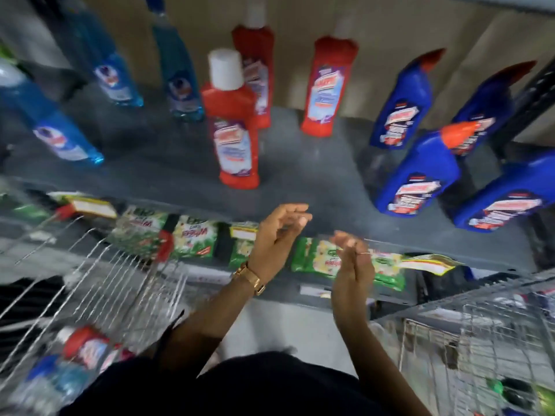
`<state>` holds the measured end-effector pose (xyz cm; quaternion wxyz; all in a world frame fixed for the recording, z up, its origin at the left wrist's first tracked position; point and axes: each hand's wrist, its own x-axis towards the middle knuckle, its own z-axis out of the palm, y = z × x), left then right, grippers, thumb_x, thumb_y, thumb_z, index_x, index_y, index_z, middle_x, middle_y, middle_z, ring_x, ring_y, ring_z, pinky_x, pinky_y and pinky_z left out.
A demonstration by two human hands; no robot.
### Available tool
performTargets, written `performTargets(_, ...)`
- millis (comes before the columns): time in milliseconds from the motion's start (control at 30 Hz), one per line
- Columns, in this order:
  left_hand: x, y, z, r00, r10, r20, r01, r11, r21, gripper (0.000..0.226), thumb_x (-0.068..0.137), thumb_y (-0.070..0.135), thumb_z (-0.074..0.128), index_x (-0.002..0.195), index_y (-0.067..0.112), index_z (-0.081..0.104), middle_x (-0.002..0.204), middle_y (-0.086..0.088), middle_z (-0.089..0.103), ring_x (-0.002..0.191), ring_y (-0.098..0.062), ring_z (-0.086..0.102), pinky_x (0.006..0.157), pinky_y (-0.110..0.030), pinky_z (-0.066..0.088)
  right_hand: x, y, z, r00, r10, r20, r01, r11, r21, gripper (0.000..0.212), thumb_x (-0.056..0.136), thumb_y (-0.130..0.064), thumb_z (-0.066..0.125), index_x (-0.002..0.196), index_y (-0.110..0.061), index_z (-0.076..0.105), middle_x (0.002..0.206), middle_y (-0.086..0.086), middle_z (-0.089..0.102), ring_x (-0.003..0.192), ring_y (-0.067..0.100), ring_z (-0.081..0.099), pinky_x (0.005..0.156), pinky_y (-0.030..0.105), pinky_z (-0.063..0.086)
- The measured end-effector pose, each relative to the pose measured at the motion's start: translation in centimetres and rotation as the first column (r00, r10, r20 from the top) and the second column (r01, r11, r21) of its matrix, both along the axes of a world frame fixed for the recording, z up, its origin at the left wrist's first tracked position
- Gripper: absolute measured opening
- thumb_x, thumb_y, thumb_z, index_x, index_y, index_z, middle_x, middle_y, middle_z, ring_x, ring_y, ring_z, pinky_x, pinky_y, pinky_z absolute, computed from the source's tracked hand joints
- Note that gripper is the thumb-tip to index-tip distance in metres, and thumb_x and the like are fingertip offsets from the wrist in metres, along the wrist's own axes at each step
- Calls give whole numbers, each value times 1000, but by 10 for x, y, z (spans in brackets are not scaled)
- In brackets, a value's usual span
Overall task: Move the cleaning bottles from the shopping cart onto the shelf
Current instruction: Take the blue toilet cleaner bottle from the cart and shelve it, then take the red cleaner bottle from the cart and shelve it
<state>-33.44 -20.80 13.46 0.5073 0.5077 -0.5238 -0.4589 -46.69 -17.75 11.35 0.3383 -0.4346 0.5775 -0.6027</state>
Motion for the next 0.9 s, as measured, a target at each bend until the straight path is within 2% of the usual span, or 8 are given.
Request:
performTargets(267,210,132,-37,857,465,221,-496,860,117,14,84,20,61,96,23,67,89,20,73,81,2,67,73,-13,52,170,40,-20,662,738,-132,-689,668,279,37,96,-35,36,94,-12,65,91,2,70,87,5,63,78,22,47)
performTargets(367,291,187,-89,746,572,341,-666,644,377,28,80,20,68,101,1,65,92,-15,70,63,0,63,57,-7,46,249,54,-35,506,845,-169,-778,533,334,61,93,-55,28,94,-7,66,87,9,69,82,13,62,78,26,47)
performTargets(433,327,216,-127,748,558,359,-652,516,556,36,80,21,64,100,-9,63,94,-41,62,79,-37,67,59,-22,49,295,59,-51,402,867,-294,-795,489,358,58,92,-53,29,88,-7,65,77,9,62,78,19,57,78,28,45)
performTargets(500,352,236,-162,752,541,377,-610,353,710,34,84,18,60,102,-11,63,101,-42,61,96,-52,60,64,-27,47,336,61,-73,223,848,-481,-781,450,434,55,94,-46,26,81,-6,62,79,18,64,81,32,59,81,42,46)
performTargets(667,376,248,-227,794,392,465,-561,179,808,43,91,26,54,108,-14,58,117,-33,60,109,-43,58,87,-43,46,379,66,-108,-126,678,-724,-674,477,564,70,92,-51,13,82,-8,69,82,20,73,80,37,66,75,41,48)
performTargets(733,384,249,-259,792,429,434,-524,114,844,48,89,31,56,110,-13,56,115,-31,62,108,-42,59,86,-42,46,382,65,-113,-184,648,-739,-660,475,582,65,95,-48,19,78,-9,69,81,19,73,78,35,67,72,38,48)
performTargets(833,382,243,-251,764,533,364,-503,138,853,99,65,70,58,107,-20,55,112,-31,62,109,-44,58,82,-34,49,384,63,-115,-282,637,-717,-637,435,637,59,97,-48,23,81,-11,67,84,16,73,82,33,66,69,35,43)
performTargets(900,377,240,-248,735,615,285,-428,95,899,83,77,56,59,110,-20,54,110,-16,55,112,-34,54,81,-32,43,383,64,-114,-300,615,-729,-624,452,637,61,97,-48,20,83,-12,67,85,16,73,81,34,66,68,35,43)
